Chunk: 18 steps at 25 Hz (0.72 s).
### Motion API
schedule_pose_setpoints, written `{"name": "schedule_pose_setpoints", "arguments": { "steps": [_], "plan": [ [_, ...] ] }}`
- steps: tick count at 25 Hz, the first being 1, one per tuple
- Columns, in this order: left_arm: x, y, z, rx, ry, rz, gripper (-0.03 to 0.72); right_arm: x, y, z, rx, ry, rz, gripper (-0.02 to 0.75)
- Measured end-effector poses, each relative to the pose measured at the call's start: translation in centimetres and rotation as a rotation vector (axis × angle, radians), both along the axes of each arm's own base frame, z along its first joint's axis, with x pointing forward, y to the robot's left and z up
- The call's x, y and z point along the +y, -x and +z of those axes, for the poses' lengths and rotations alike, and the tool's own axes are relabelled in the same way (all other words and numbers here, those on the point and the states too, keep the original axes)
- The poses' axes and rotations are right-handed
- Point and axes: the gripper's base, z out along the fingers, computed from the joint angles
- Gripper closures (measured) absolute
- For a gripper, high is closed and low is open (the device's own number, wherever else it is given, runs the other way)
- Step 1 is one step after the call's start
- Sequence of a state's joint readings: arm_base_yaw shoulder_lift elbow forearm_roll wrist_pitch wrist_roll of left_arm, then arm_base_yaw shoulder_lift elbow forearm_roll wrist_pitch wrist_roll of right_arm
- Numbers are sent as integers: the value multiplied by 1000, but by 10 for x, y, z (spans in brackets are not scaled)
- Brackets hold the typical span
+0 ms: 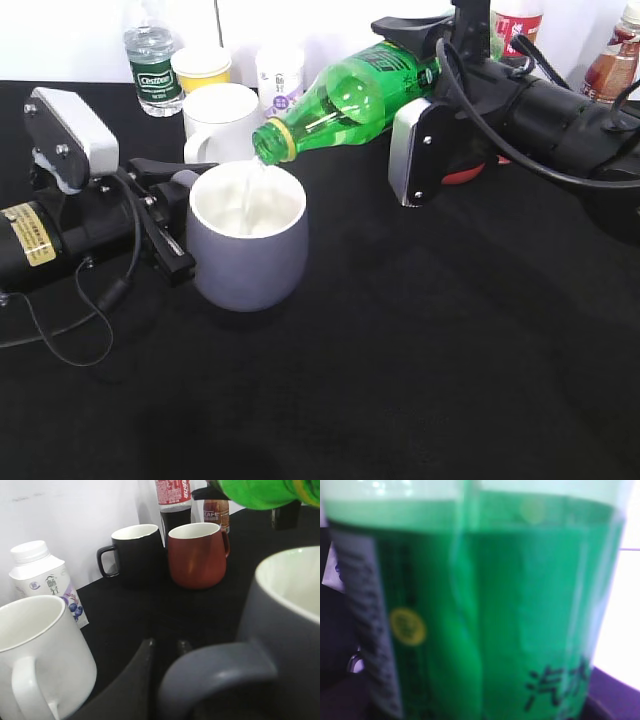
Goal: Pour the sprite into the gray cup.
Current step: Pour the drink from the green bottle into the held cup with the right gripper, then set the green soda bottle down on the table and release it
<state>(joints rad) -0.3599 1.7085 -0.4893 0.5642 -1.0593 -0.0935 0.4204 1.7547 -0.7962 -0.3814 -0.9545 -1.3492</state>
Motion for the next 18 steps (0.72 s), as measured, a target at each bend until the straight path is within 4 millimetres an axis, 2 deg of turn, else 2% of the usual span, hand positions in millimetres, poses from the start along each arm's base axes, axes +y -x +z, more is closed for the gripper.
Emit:
{"name": "schedule_pose_setpoints", "arguments": {
  "steps": [5,9,12,16,18],
  "plan": [
    [0,0,0,0,-3,0,601,0,0,0,-5,5,0,280],
    [0,0,0,0,-3,-1,601,0,0,0,99,-111,7,280],
    [0,0,0,0,-3,0,601,0,0,0,303,-341,18,280],
    [4,-5,1,12,28,73,601,0,0,1,810,-922,57,280],
    [11,-11,4,3,66,173,601,0,0,1,956,-1086,68,280]
  ]
}}
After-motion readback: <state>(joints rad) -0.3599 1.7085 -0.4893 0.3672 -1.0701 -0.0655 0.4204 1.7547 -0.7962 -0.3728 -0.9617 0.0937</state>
